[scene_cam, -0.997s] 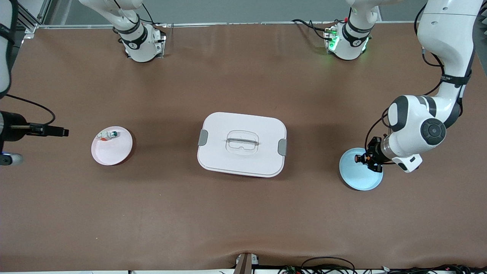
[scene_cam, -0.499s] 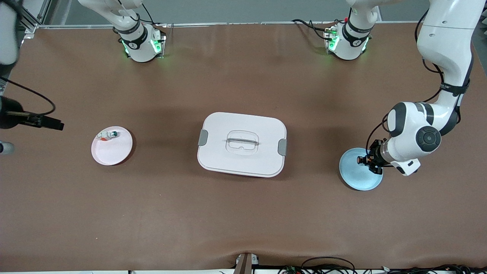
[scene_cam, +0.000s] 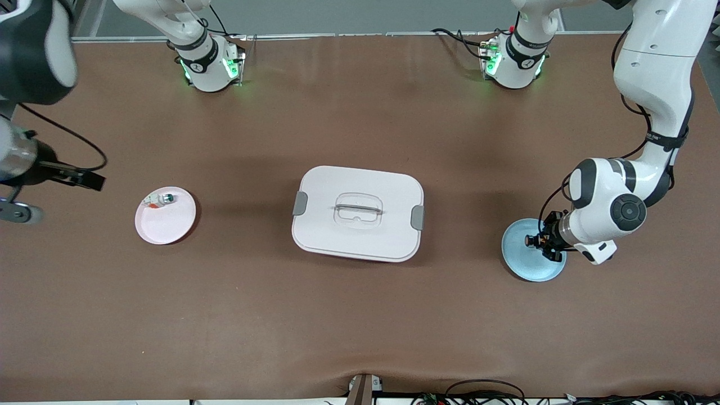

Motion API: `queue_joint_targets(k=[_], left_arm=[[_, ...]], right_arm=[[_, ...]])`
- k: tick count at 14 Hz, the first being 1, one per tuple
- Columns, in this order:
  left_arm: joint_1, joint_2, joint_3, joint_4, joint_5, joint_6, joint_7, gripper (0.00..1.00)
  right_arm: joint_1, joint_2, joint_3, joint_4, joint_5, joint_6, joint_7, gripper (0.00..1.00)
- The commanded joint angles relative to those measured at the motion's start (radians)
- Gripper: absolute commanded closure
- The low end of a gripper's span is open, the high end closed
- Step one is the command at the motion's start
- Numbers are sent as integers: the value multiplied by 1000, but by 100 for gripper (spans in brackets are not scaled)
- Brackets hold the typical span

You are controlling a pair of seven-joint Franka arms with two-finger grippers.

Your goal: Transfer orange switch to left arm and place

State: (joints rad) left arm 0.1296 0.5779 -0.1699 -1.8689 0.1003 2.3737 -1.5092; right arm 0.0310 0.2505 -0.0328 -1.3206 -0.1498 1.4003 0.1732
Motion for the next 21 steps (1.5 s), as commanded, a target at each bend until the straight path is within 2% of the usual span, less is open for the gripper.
queue_joint_targets(k=[1, 4, 7, 9, 10, 11, 13, 15, 18, 21], left_arm=[[1, 22, -5, 22, 29, 13, -31, 100], [2, 26, -5, 22, 29, 25, -31, 100], [1, 26, -5, 23, 30, 25, -14, 100], [2, 26, -5, 24, 32, 36, -8, 66], [4, 26, -5, 24, 33, 38, -5, 11], [2, 23, -5, 30, 33, 41, -3, 0], [-2, 16, -5, 42, 32, 41, -8, 0], [-7, 14, -5, 47, 32, 39, -19, 0], [-11, -3, -11, 65, 29, 27, -26, 0], [1, -13, -13, 66, 30, -6, -14, 0]], right_arm=[[-40, -34, 7, -5, 109, 0, -49, 0], [-30, -51, 16, -8, 104, -37, -44, 0], [-68, -62, 8, -6, 206, 2, -54, 0], [-94, -56, 8, -6, 226, -6, -61, 0], [-97, -54, 8, -6, 228, -7, -64, 0], [-98, -53, 8, -5, 225, -7, -87, 0], [-100, -53, 8, -2, 219, -6, -184, 0], [-91, -51, 8, 11, 211, -9, -199, 0], [-57, -57, 16, 0, 139, -6, -201, 0], [-62, -62, 14, -11, 139, -1, -215, 0]])
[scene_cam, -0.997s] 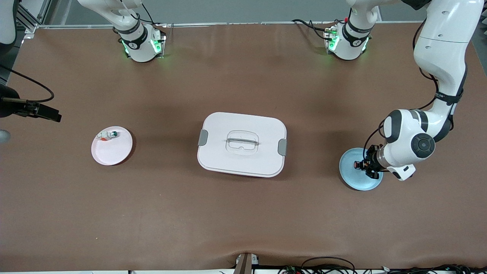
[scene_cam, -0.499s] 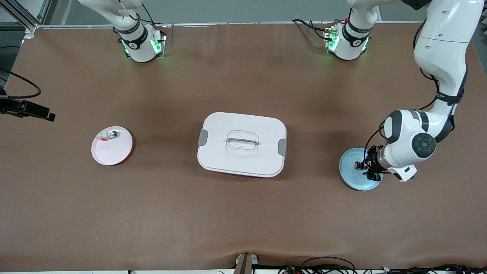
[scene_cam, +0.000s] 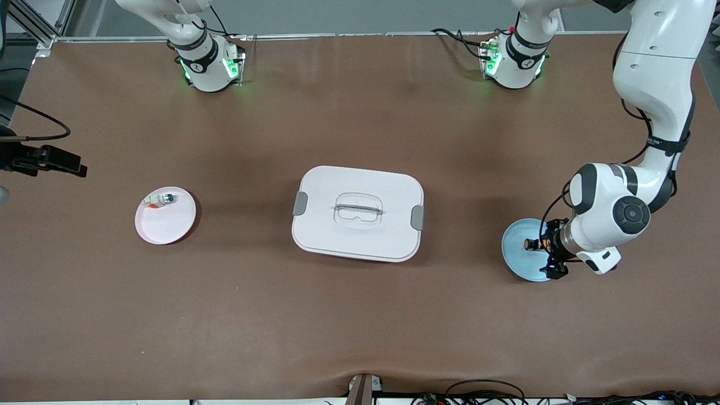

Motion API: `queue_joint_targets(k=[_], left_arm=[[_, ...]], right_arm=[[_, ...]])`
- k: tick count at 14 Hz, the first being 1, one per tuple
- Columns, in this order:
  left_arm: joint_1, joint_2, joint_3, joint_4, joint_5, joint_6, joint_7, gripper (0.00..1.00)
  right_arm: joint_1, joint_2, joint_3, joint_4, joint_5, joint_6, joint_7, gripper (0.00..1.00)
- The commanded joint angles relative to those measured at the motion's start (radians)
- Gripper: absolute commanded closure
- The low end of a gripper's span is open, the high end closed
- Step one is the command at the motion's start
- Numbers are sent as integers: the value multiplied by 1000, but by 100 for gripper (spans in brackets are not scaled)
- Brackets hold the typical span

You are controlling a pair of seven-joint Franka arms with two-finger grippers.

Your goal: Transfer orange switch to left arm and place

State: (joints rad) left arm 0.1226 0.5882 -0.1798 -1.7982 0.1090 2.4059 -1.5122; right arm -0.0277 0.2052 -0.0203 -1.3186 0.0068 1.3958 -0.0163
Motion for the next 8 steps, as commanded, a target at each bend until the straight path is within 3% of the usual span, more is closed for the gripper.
queue_joint_targets(k=[1, 8], left_arm=[[9, -34, -4, -3, 23, -71, 13, 0], [-1, -163, 10, -93, -45, -90, 667, 0]], right_arm=[[-1, -20, 2, -16, -16, 5, -37, 0], [-3, -47, -1, -27, 4, 22, -24, 0]])
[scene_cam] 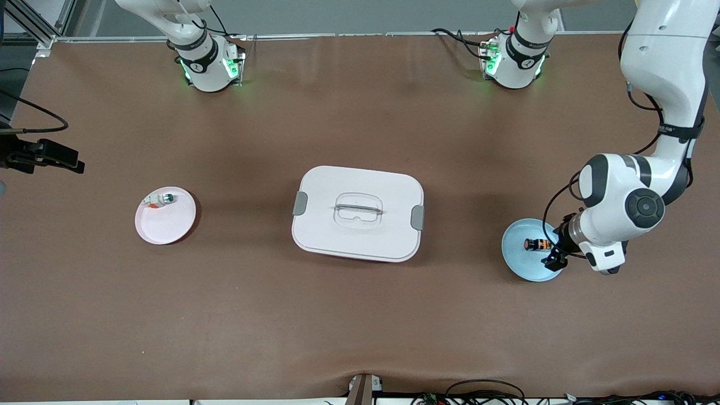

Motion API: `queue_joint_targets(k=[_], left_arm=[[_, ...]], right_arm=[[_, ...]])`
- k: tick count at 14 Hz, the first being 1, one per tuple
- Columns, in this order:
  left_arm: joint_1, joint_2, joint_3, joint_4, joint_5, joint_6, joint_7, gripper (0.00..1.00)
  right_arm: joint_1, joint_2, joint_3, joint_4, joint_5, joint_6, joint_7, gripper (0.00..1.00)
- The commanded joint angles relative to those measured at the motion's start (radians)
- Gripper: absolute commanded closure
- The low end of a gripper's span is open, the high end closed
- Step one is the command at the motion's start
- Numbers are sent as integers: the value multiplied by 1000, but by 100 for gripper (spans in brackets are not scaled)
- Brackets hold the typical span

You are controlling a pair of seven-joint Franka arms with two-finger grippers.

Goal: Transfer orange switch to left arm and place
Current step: 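Open the left gripper and raise it away from the plate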

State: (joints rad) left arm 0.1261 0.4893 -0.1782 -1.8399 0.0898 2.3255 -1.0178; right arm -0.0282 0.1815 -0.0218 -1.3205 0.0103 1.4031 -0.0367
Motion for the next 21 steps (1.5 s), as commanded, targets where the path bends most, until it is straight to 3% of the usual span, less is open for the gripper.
queue_joint_targets(k=[1, 4, 6, 10, 13, 15, 21], left_arm=[[-5, -70, 8, -51, -27, -9, 300, 0], [-6, -80, 8, -51, -38, -9, 710, 0], [-9, -100, 8, -50, -42, -9, 867, 0], [-17, -188, 13, -45, -53, -12, 874, 0], [6, -228, 13, 45, -41, -186, 887, 0], [32, -285, 9, 48, -39, -241, 892, 0], [32, -425, -1, 44, -38, -337, 907, 0]], right_arm=[[-6, -23, -1, -26, -1, 10, -3, 0], [-22, -33, 0, -32, 19, 11, -5, 0], [-22, -34, 0, -32, 31, 14, -5, 0], [-42, -30, -3, -31, 42, 11, -3, 0], [-44, -39, 0, -34, 46, 7, -3, 0], [-41, -54, 2, -45, 46, 10, -3, 0], [-38, -155, 5, -197, 66, 108, -3, 0]])
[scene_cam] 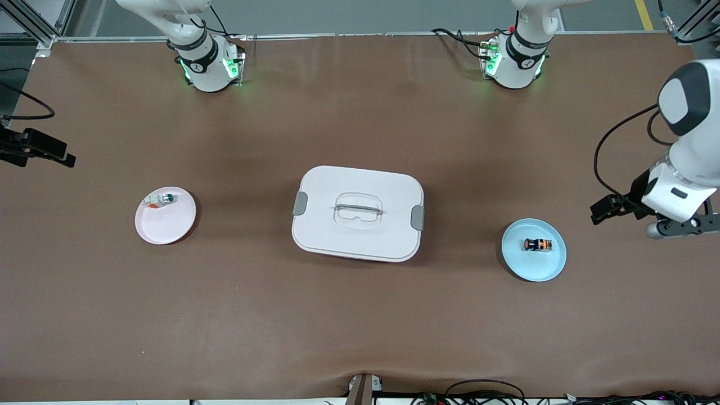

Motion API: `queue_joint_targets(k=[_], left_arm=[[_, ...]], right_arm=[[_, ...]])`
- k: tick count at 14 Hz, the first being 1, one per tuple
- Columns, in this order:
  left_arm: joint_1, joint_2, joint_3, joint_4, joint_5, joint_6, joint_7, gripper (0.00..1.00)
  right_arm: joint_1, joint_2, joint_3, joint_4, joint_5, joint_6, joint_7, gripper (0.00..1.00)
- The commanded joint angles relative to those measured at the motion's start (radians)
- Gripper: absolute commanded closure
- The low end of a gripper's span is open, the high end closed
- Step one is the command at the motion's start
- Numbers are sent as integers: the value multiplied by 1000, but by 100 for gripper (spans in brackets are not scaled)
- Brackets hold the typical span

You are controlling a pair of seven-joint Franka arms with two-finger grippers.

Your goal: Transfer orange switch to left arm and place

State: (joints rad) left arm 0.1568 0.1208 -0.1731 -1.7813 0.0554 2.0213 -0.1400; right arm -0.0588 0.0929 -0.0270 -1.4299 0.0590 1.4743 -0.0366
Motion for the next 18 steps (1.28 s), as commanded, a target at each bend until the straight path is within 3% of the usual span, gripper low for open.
queue_joint_targets(k=[1, 7, 9, 13, 18], left_arm=[[0, -70, -6, -17, -3, -45, 63, 0], [-5, -171, -6, -12, -25, -91, 92, 0], [-48, -193, 24, -13, -45, -122, 92, 0], [-206, -260, 193, -53, -46, -141, 91, 0], [-198, -331, 191, -72, -45, -228, 109, 0]], right_arm=[[-1, -68, 10, -89, 18, 38, 0, 0], [1, -102, 10, -129, 16, 40, 14, 0], [-1, -140, 10, -181, 16, 55, 14, 0], [-6, -183, 9, -234, 16, 69, 23, 0], [14, -183, 12, -234, 15, 69, 98, 0]])
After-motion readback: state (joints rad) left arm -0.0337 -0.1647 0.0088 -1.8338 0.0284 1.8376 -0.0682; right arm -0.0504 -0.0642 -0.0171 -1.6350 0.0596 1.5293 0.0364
